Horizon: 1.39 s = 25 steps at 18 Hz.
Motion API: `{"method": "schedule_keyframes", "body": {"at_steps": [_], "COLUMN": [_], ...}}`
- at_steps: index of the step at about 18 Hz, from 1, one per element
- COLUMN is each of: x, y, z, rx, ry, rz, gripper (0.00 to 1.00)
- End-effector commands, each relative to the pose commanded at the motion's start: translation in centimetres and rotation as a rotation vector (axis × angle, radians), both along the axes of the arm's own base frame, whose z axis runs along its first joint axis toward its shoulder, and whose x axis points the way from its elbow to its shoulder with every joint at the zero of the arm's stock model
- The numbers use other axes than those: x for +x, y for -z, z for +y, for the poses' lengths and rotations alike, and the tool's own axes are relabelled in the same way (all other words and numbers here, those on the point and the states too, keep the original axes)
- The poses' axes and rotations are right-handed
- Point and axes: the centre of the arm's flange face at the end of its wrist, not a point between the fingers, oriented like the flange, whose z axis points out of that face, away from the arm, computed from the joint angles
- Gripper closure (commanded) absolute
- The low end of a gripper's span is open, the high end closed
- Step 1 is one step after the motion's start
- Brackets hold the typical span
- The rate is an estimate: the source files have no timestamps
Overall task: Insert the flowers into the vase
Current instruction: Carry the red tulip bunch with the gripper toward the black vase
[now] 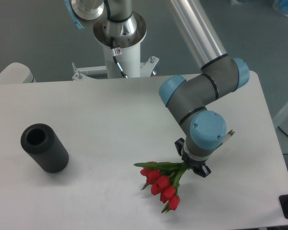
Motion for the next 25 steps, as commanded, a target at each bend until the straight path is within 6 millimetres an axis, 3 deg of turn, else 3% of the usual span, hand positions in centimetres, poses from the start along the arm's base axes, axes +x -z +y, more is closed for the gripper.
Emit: {"method": "schedule_keyframes", "body": {"at_steps": [6,14,20,25], "x": [0.4,3.1,7.6,10.8], "y": [-0.2,-0.3,-2.3,-6.1], "z": [0.1,1.4,2.6,4.2], "rx": [0.0,0.014,0.145,0.313], "ry": [-0.001,-0.07,-0.126,-0.164], "rz": [0.0,-0.022,-0.127,-0.223], "gripper": [0.98,0.98,1.0,1.0]}}
